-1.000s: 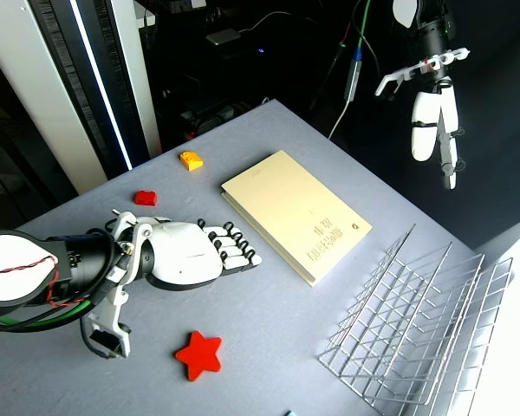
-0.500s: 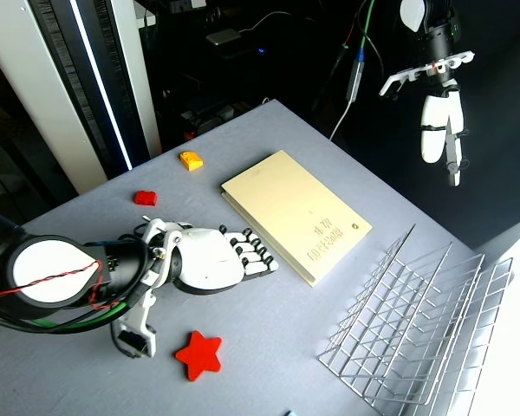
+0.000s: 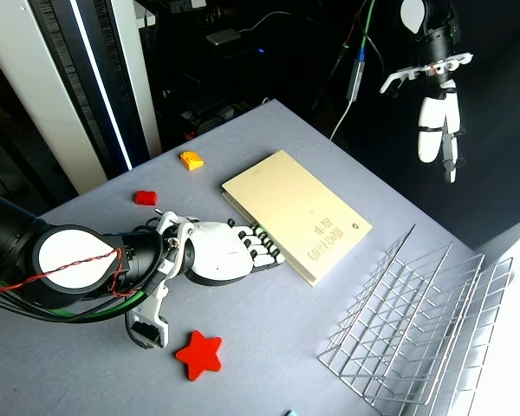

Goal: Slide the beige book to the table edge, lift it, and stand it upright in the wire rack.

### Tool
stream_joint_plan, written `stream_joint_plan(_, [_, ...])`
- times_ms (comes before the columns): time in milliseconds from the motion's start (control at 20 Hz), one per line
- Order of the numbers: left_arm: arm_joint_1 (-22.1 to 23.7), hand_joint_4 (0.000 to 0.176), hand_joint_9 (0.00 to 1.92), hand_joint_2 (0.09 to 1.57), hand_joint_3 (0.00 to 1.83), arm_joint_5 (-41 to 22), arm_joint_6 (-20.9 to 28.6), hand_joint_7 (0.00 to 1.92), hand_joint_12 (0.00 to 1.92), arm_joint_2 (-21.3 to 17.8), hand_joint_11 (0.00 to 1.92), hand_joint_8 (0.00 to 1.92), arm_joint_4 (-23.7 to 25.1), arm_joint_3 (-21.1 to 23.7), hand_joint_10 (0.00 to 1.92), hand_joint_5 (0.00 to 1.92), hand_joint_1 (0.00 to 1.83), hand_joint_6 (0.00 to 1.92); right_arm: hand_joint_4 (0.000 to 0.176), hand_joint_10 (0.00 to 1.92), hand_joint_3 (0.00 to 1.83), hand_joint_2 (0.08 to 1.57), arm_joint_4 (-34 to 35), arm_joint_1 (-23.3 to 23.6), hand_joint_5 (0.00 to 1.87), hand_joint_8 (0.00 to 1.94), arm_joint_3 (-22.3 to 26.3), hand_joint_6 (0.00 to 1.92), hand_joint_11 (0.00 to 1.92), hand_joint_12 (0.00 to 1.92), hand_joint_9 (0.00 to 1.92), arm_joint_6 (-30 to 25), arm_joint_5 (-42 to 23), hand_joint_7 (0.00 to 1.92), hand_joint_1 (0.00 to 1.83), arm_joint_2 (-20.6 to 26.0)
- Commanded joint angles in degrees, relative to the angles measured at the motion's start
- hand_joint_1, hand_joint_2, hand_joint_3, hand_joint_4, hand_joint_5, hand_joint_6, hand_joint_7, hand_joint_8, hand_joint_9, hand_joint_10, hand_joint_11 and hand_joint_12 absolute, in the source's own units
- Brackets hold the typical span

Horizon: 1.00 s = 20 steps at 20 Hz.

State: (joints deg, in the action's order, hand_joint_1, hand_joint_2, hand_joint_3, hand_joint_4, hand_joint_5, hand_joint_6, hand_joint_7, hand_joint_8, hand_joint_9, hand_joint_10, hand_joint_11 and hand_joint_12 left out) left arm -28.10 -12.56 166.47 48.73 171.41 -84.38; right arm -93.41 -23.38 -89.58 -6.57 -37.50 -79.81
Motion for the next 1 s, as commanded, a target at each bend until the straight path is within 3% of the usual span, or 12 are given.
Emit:
stream_joint_plan(0, [0.9,0.0,0.0,1.21,0.0,3.6,-0.6,0.0,0.0,-0.3,0.0,0.0,1.2,-0.5,0.0,0.0,0.0,0.0,0.0,0.0,0.0,1.15,2.2,0.9,0.0,0.0,0.1,0.0,0.0,0.0,0.0,-0.2,-1.8,0.0,0.0,-0.5])
stream_joint_plan(150, [2.5,0.0,0.0,1.22,0.0,-0.3,-4.5,0.0,0.0,-0.1,0.0,0.0,1.2,-0.5,0.0,0.0,0.0,0.0,0.0,0.0,0.0,1.16,2.2,1.4,0.0,0.0,0.1,0.0,0.0,0.0,0.0,-0.2,-0.5,0.0,0.0,-2.0])
stream_joint_plan(650, [2.4,0.0,0.0,1.21,0.0,-0.9,-4.4,0.0,0.0,0.1,0.0,0.0,1.2,-1.7,0.0,0.0,0.0,0.0,0.0,0.0,0.0,1.16,2.2,2.2,0.0,0.0,-3.7,0.0,0.0,0.0,0.0,3.2,1.2,0.0,0.0,-5.6])
stream_joint_plan(950, [1.1,0.0,0.0,1.21,0.0,0.6,-3.9,0.0,0.0,0.8,0.0,0.0,-0.1,-2.5,0.0,0.0,0.0,0.0,0.0,0.0,0.0,1.16,1.8,2.4,0.0,0.0,-4.3,0.0,0.0,0.0,0.0,0.4,1.4,0.0,0.0,-6.4])
